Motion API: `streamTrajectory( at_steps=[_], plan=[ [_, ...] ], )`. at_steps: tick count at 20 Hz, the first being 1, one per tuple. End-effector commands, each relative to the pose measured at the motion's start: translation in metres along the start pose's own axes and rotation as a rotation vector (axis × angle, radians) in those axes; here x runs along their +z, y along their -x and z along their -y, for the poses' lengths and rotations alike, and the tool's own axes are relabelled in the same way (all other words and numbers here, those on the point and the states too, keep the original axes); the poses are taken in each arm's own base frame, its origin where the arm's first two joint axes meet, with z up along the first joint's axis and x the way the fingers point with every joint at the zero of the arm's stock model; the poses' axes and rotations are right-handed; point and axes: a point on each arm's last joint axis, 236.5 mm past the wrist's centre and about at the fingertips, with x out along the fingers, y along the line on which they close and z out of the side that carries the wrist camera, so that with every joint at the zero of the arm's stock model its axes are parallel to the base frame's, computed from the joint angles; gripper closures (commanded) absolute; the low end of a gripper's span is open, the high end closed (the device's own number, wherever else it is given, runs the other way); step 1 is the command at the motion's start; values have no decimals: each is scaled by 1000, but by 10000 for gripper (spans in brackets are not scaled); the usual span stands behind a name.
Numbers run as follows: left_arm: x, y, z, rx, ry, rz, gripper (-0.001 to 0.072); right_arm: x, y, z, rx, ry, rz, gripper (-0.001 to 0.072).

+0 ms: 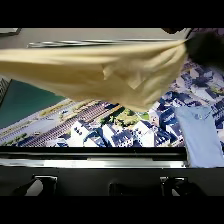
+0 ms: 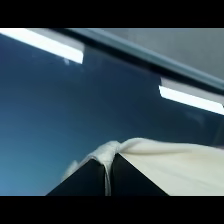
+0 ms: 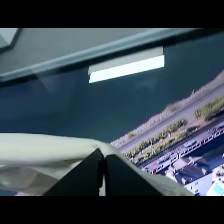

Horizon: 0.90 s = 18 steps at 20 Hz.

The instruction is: Fold the clothes and pants, and hang the long-sleeved shirts on hangers.

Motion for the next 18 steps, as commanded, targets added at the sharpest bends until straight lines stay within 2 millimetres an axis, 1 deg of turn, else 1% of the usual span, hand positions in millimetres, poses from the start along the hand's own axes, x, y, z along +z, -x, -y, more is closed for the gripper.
streamTrajectory(
  at_steps=[1, 2, 3, 4, 5, 6, 7, 8, 9, 10, 11, 12, 14, 15, 16, 18],
  plan=[
    [45, 119, 18, 150, -76, 254, 695, 48, 108, -13, -7, 62, 157, 686],
    [42, 140, 18, 186, -84, 273, 695, 52, 127, -17, 8, 46, 190, 686],
    [38, 158, 18, 215, -90, 288, 695, 53, 141, -19, 19, 21, 212, 686],
    [36, 169, 18, 233, -93, 302, 695, 53, 148, -20, 26, 0, 223, 686],
    [36, 177, 19, 239, -93, 318, 695, 54, 149, -20, 29, -17, 224, 686],
    [36, 177, 20, 239, -93, 318, 695, 53, 143, -18, 21, -20, 215, 686],
    [34, 170, 16, 239, -87, 298, 695, 52, 131, -13, -1, -19, 198, 686],
    [28, 157, 10, 241, -76, 256, 695, 50, 115, -7, -24, -32, 172, 686],
    [18, 135, 2, 239, -59, 183, 696, 46, 90, 1, -58, -54, 132, 686],
    [6, 112, -6, 232, -49, 111, 695, 37, 58, 12, -97, -51, 77, 686],
    [-6, 83, -16, 222, -32, 36, 695, 24, 23, 22, -133, -51, 14, 686],
    [-18, 53, -26, 220, -21, -32, 695, 5, -18, 36, -170, -49, -59, 686],
    [-54, -22, -52, 215, -5, -191, 695, -37, -99, 59, -216, -68, -182, 686],
    [-75, -60, -65, 215, 14, -261, 695, -57, -135, 69, -229, -90, -229, 686],
    [-100, -101, -77, 213, 31, -328, 696, -77, -169, 78, -237, -98, -264, 686],
    [-150, -175, -95, 208, 52, -436, 695, -124, -232, 100, -256, -114, -334, 685]
  ],
)
